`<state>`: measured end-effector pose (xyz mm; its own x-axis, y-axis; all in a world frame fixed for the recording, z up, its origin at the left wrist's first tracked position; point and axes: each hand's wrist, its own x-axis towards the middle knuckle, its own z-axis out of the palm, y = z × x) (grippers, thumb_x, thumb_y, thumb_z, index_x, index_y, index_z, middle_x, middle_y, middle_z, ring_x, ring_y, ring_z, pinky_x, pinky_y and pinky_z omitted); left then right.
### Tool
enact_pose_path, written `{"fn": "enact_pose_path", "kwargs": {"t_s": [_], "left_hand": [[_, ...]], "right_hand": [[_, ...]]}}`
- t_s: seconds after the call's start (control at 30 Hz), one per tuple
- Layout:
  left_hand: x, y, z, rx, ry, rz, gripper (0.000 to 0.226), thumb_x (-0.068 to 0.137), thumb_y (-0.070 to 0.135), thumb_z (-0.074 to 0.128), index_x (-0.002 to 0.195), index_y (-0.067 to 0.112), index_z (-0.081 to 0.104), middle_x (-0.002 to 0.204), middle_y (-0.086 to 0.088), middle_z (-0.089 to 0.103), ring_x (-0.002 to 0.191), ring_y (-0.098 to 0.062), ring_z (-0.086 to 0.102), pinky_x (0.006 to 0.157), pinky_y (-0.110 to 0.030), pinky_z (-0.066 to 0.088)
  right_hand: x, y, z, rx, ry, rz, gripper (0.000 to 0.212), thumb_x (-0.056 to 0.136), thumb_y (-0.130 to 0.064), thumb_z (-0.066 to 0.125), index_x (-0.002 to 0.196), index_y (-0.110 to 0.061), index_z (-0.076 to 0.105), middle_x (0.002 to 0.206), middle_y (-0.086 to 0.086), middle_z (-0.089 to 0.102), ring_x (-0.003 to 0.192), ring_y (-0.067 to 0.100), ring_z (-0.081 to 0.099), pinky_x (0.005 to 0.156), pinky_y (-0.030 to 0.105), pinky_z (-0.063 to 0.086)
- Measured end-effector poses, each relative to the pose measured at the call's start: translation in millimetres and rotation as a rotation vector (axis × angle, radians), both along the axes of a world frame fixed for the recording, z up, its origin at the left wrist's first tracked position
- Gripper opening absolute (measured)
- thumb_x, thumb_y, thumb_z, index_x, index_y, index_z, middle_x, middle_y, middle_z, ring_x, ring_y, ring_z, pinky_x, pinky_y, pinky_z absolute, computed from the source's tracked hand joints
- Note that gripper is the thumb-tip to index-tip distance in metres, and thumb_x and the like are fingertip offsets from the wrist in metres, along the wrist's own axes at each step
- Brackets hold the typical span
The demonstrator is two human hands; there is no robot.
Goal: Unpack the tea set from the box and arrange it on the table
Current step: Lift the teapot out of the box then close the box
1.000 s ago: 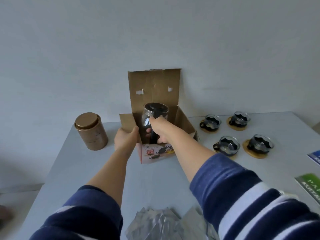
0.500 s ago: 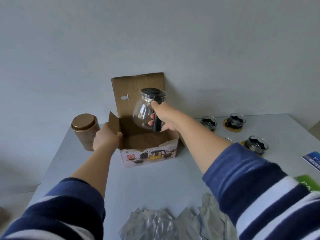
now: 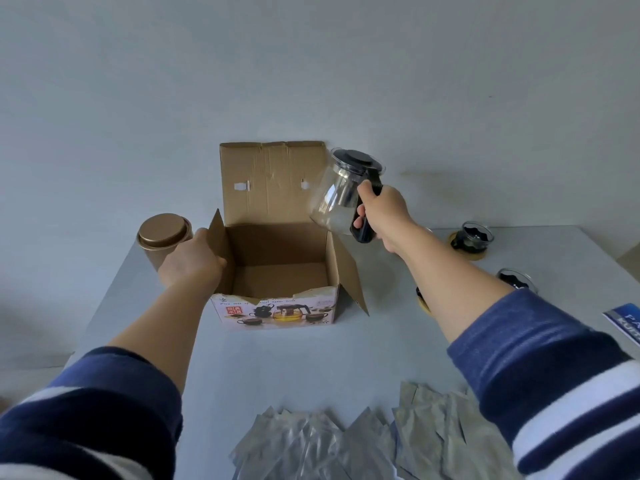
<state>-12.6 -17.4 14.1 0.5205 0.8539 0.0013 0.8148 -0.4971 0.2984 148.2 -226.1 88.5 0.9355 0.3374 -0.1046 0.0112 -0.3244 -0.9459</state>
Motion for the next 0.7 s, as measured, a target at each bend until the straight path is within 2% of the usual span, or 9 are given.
{"fn": "enact_pose_path", "kwargs": {"t_s": [0.07, 0.13, 0.3, 0.37, 0.43, 0.47, 0.57, 0.67, 0.7], "left_hand": [[0, 0, 0, 0.017, 0.006, 0.008, 0.029, 0.089, 0.019, 0.055, 0.117, 0.017, 0.048, 0.093, -0.015, 0.064, 0.088, -0.037, 0.063, 0.061, -0.036, 0.044], [0, 0, 0, 0.031, 0.018, 0.009, 0.029, 0.089, 0.018, 0.055, 0.117, 0.016, 0.048, 0.093, -0.015, 0.063, 0.088, -0.038, 0.063, 0.061, -0.036, 0.044], [-1, 3, -3, 0.062, 0.026, -0.013, 0.026, 0.088, 0.017, 0.056, 0.113, 0.016, 0.048, 0.089, -0.013, 0.059, 0.086, -0.037, 0.061, 0.063, -0.037, 0.048], [-2, 5, -5, 0.079, 0.032, -0.006, 0.027, 0.088, 0.015, 0.055, 0.114, 0.017, 0.047, 0.083, -0.010, 0.054, 0.079, -0.034, 0.055, 0.063, -0.036, 0.045], [-4, 6, -6, 0.095, 0.043, 0.002, 0.029, 0.088, 0.014, 0.055, 0.115, 0.018, 0.047, 0.080, -0.009, 0.053, 0.075, -0.032, 0.051, 0.062, -0.035, 0.044], [-4, 6, -5, 0.098, 0.047, 0.004, 0.029, 0.087, 0.014, 0.055, 0.115, 0.018, 0.047, 0.080, -0.009, 0.053, 0.074, -0.032, 0.051, 0.062, -0.035, 0.043], [-5, 8, -7, 0.102, 0.045, 0.002, 0.024, 0.086, 0.013, 0.055, 0.108, 0.018, 0.048, 0.080, -0.010, 0.055, 0.074, -0.032, 0.052, 0.062, -0.035, 0.043], [-5, 7, -8, 0.109, 0.040, 0.009, 0.020, 0.086, 0.012, 0.054, 0.103, 0.019, 0.046, 0.080, -0.009, 0.054, 0.075, -0.033, 0.052, 0.061, -0.034, 0.042], [-5, 6, -8, 0.111, 0.040, 0.011, 0.019, 0.087, 0.012, 0.054, 0.102, 0.019, 0.046, 0.080, -0.009, 0.054, 0.075, -0.033, 0.052, 0.061, -0.034, 0.042]], "right_hand": [[6, -3, -8, -0.022, -0.043, -0.049, 0.033, 0.099, -0.032, 0.036, 0.072, -0.015, 0.042, 0.062, 0.000, 0.047, 0.047, 0.015, 0.049, 0.037, 0.014, 0.034], [12, -6, -21, -0.081, -0.067, -0.068, 0.034, 0.099, -0.032, 0.037, 0.071, -0.014, 0.042, 0.062, 0.001, 0.049, 0.046, 0.015, 0.050, 0.043, 0.021, 0.036], [17, -10, -67, -0.202, -0.003, -0.078, 0.033, 0.100, -0.032, 0.037, 0.077, -0.011, 0.047, 0.067, 0.005, 0.054, 0.053, 0.016, 0.053, 0.051, 0.027, 0.040], [17, -11, -84, -0.229, 0.022, -0.078, 0.028, 0.100, -0.033, 0.037, 0.088, -0.008, 0.046, 0.076, 0.011, 0.058, 0.063, 0.024, 0.058, 0.060, 0.034, 0.046], [20, -12, -99, -0.239, 0.026, -0.078, 0.024, 0.099, -0.032, 0.038, 0.089, -0.011, 0.043, 0.082, 0.015, 0.058, 0.081, 0.034, 0.063, 0.074, 0.042, 0.051], [20, -13, -103, -0.244, 0.024, -0.082, 0.023, 0.099, -0.032, 0.039, 0.086, -0.013, 0.043, 0.084, 0.016, 0.058, 0.085, 0.036, 0.062, 0.075, 0.042, 0.050], [23, -14, -110, -0.240, 0.012, -0.075, 0.027, 0.099, -0.029, 0.039, 0.077, -0.013, 0.044, 0.083, 0.016, 0.058, 0.079, 0.030, 0.057, 0.066, 0.034, 0.043], [23, -14, -115, -0.267, 0.032, -0.041, 0.032, 0.100, -0.029, 0.038, 0.103, 0.000, 0.052, 0.079, 0.011, 0.056, 0.082, 0.030, 0.053, 0.069, 0.033, 0.040], [23, -14, -116, -0.290, 0.040, -0.036, 0.036, 0.101, -0.029, 0.037, 0.113, 0.002, 0.051, 0.085, 0.012, 0.058, 0.087, 0.033, 0.054, 0.073, 0.034, 0.041]]}}
